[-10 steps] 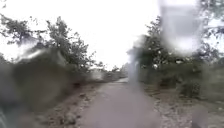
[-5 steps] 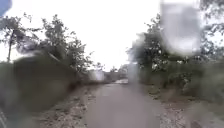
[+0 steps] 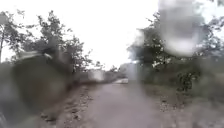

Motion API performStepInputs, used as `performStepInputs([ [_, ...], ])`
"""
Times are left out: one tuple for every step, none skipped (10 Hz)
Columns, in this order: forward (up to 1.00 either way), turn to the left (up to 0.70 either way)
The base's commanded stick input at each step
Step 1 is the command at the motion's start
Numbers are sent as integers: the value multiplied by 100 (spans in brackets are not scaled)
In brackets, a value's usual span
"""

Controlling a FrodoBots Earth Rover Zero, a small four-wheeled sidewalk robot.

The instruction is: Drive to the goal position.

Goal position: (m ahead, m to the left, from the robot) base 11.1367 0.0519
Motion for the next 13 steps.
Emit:
performStepInputs([
  [70,0],
  [70,0],
  [70,0],
  [70,0],
  [70,0],
  [70,0],
  [70,0],
  [70,0],
  [70,0],
  [70,0],
  [70,0],
  [70,0],
  [70,0],
])
